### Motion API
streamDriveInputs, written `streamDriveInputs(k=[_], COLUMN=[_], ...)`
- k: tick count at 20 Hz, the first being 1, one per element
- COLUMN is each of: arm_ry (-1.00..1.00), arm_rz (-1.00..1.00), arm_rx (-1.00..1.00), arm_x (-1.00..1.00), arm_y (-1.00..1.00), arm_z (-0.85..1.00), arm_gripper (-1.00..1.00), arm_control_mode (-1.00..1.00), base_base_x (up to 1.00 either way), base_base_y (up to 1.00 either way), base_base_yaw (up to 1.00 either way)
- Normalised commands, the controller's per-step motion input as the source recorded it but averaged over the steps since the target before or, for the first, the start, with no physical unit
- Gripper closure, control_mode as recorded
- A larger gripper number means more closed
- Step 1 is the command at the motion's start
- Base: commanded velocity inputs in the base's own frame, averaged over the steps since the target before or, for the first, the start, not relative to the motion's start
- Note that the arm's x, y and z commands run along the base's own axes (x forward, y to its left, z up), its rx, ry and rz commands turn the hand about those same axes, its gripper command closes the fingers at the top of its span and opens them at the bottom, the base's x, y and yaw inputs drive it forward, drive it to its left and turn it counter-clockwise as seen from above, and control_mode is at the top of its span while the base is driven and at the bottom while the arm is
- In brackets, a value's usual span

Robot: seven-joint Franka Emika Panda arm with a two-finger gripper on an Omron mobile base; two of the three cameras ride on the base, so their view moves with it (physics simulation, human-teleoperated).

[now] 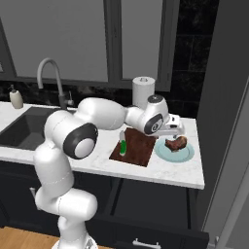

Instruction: Pick up the knife from the drawer and place it on the cutting board. Then place the meat from the plate to the cutting board.

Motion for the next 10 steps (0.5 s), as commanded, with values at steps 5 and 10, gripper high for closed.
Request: streamDriveInputs(k=[5,10], arm_ry=[0.0,0.0], arm_rz=[0.0,0.0], arm_rx=[-0.01,-0.07], arm_x=[0.22,0.13], arm_y=[-0.18,0.0], arm_z=[-0.1,0.0], arm_gripper=[-1.0,-1.0], arm_control_mode=[-1.0,-1.0], base_base_x=[0.0,0.0], base_base_y=[0.0,0.0], base_base_yaw=[0.0,0.0])
